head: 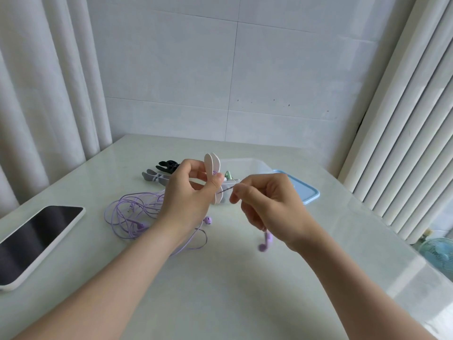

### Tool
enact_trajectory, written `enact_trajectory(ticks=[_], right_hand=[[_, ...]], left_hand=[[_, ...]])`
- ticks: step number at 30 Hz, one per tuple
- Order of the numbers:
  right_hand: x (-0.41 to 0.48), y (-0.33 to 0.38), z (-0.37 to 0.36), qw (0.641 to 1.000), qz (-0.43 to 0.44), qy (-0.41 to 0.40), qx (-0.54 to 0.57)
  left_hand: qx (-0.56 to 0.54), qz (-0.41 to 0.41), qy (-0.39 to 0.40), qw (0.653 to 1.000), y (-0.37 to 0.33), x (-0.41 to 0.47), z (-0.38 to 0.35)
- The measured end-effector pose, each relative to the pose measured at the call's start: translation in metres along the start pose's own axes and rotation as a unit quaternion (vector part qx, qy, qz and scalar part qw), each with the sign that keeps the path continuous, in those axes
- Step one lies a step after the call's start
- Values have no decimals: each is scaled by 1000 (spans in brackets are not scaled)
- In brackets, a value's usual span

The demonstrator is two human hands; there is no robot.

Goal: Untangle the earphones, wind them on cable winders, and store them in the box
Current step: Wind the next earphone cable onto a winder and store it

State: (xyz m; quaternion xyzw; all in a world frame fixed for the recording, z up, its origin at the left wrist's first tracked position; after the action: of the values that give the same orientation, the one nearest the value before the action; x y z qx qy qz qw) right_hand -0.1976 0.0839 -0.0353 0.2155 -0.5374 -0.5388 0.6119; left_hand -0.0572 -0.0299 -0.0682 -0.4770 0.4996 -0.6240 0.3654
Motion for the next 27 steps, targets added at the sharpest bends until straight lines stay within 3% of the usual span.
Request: enact_trajectory(ticks=[3,8,14,17,23,27], right_hand=[[3,-2,0,997,21,-68,18],[8,-4,8,977,37,-209,-13],[17,-37,21,941,30,-271,-199],[19,-52,24,925,-17,-246,-288],[19,-68,15,902,-83,-108,-409],[14,-59,-2,912,-48,14,-407]], left_hand=[[29,7,43,999,2,2,1],[38,46,259,964,8,2,-2],[3,33,333,942,3,0,-5],[-13,38,319,947,4,-1,-5],[-100,64,191,974,7,3,-5],[-109,68,121,984,9,8,-2]])
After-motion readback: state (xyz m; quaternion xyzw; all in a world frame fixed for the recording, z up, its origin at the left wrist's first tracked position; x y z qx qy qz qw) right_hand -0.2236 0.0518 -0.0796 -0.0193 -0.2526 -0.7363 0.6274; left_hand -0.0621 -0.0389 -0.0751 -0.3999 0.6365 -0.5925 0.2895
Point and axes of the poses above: each hand's wrist, its own x-axis towards the middle knuckle, its own z-axis out of the back of the hand, y = z × x, the point moved 1 cm from there along x, towards the middle knuckle, and after that the axes turned 7 degrees about z, right-handed, at the moved point
